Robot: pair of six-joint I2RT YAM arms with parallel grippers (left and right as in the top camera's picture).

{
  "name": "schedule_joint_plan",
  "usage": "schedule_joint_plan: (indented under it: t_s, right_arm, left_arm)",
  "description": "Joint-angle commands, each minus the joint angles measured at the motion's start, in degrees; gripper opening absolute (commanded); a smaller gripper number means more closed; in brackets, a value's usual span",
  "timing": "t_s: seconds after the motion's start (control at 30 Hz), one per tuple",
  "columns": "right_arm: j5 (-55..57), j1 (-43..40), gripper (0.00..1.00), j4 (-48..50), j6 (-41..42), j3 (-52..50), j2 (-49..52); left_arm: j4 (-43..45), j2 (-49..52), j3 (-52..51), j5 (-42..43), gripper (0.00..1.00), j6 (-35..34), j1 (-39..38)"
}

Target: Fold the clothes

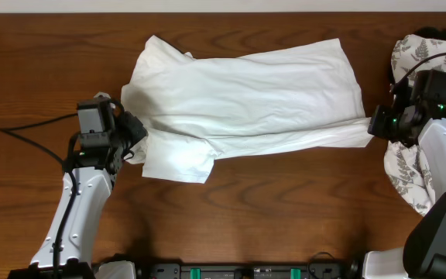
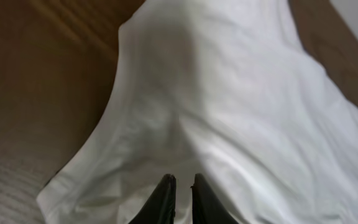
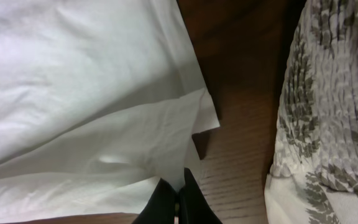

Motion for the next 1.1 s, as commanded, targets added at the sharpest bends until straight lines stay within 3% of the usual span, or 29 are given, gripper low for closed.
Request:
schedule_joint_plan:
  t_s: [0.0,0.1,0.27,0.53,1.07]
  right_arm:
    - [-0.09,-0.15,0.01,0.22,0.85,-0.22,0.28]
    - [-0.11,-0.15,0.01,0.24,0.85,-0.22,0.28]
    - [-0.11,-0.15,0.01,0.24,0.85,-0.22,0.28]
    - [-0.13,-0.15,0.01,0.24,0.85,-0.22,0.28]
    - [-0.15,-0.15,0.01,0.22,0.85,-0.22,0.28]
  left_arm:
    - [-1.53,-0.48,2.01,0.79,0.12,1.29,0.31]
    - [-3.32,-0.48,2.54,3.89,0.13,2.12,0.31]
    - [-6.97,-0.48,2.54,5.05,0.37,4.87,0.31]
    - [-11.63,0.74,2.47,5.05,0.59,10.95,0.2]
    - [-9.27,9.4,2.45,9.64,0.62,17.31,-0.59]
